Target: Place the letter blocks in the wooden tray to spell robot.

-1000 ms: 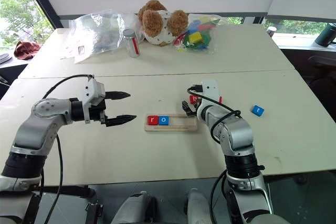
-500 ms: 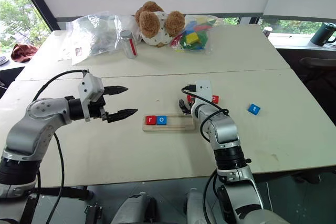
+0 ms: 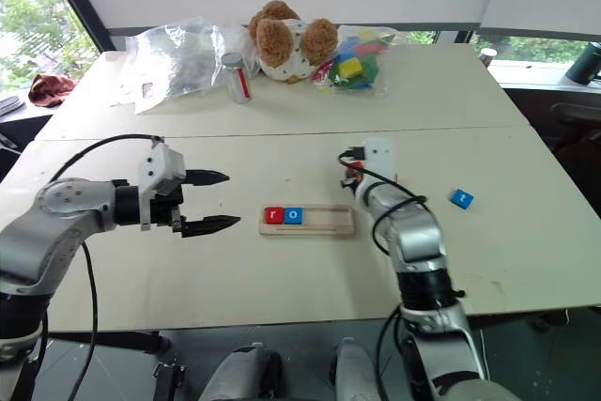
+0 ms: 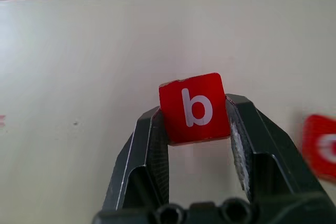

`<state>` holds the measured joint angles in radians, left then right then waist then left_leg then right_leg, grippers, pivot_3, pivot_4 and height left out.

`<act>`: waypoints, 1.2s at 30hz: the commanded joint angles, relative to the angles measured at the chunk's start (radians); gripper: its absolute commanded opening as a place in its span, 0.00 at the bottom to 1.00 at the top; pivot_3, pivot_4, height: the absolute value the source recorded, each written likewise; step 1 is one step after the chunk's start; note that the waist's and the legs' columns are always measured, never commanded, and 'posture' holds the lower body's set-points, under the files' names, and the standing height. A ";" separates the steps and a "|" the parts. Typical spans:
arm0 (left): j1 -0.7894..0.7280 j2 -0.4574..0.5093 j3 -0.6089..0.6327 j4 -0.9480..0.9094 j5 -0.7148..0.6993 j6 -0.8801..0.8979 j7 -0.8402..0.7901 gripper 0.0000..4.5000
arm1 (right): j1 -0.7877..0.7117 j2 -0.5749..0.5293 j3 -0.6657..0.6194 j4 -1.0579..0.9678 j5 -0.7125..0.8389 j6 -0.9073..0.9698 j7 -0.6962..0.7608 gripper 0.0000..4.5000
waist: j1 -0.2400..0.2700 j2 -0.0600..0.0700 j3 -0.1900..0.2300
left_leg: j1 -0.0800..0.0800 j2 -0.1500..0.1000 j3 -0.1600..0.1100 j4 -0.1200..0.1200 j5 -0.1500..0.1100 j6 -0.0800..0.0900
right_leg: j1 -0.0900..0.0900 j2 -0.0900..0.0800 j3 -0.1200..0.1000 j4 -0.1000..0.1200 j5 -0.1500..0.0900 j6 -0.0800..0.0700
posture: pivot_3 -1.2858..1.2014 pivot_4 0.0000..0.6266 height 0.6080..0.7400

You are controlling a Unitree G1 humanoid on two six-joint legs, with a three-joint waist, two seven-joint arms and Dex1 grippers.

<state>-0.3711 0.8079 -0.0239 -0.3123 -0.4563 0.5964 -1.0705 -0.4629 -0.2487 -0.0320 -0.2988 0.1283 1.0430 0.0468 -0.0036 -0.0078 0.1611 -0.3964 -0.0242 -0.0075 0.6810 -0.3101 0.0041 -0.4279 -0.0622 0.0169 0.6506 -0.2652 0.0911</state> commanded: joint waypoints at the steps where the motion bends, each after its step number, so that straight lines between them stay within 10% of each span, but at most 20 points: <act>1: -0.040 0.008 -0.066 0.025 0.020 -0.030 -0.066 1.00 | 0.075 0.029 -0.116 -0.287 0.018 0.149 -0.034 0.25 | -0.006 0.000 0.000 | 0.000 0.000 0.000 0.000 0.000 0.001 | 0.000 0.000 0.000 -0.001 0.000 0.000 | 0.52 0.24 1.00; 6: -0.131 -0.045 -0.132 0.095 0.034 -0.058 -0.110 1.00 | 0.264 0.134 -0.122 -0.527 -0.032 0.342 -0.123 0.25 | -0.012 0.000 0.000 | -0.001 0.000 0.001 0.001 -0.001 0.001 | -0.001 0.001 0.001 -0.001 0.000 0.000 | 0.52 0.24 1.00; 16: -0.182 -0.096 -0.199 0.156 0.076 -0.091 -0.153 1.00 | 0.336 0.258 -0.161 -0.397 -0.064 0.229 -0.170 0.25 | -0.011 0.000 0.000 | 0.004 0.000 0.003 0.001 0.000 0.001 | 0.002 0.004 0.002 0.002 0.000 0.000 | 0.52 0.24 1.00; 22: -0.175 -0.109 -0.180 0.167 0.082 -0.090 -0.131 1.00 | 0.328 0.306 -0.194 -0.356 -0.041 0.223 -0.158 0.93 | -0.010 -0.001 0.000 | 0.004 0.000 0.003 0.001 0.000 0.001 | 0.002 0.004 0.002 0.001 0.000 0.000 | 0.52 0.24 1.00; 25: -0.166 -0.111 -0.161 0.162 0.072 -0.076 -0.112 1.00 | 0.314 0.277 -0.214 -0.391 -0.037 0.223 -0.147 0.98 | -0.007 -0.001 -0.001 | 0.004 0.000 0.003 0.002 0.000 0.001 | 0.004 0.003 0.002 0.001 0.000 0.000 | 0.52 0.24 1.00; 29: -0.152 -0.083 -0.135 0.162 0.059 -0.072 -0.120 1.00 | 0.277 0.111 -0.171 -0.411 -0.034 0.131 -0.059 0.98 | -0.012 0.000 0.000 | 0.004 -0.001 0.003 0.002 0.000 0.001 | 0.003 0.002 0.001 0.001 0.000 0.000 | 0.52 0.24 1.00; 36: -0.158 -0.010 -0.150 0.163 0.068 -0.127 -0.228 1.00 | 0.280 -0.367 -0.203 -0.083 0.151 -0.322 0.607 0.98 | -0.011 0.000 0.000 | 0.004 0.001 0.003 0.000 -0.001 0.002 | 0.004 0.006 0.001 -0.001 0.000 0.000 | 0.52 0.24 1.00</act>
<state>-0.5176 0.7865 -0.1789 -0.1353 -0.3867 0.5058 -1.2678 -0.1915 -0.5563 -0.2147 -0.4580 0.2300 0.8457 0.4741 -0.0147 -0.0082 0.1613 -0.3920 -0.0227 -0.0047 0.6820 -0.3109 0.0059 -0.4234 -0.0562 0.0174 0.6488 -0.2654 0.0913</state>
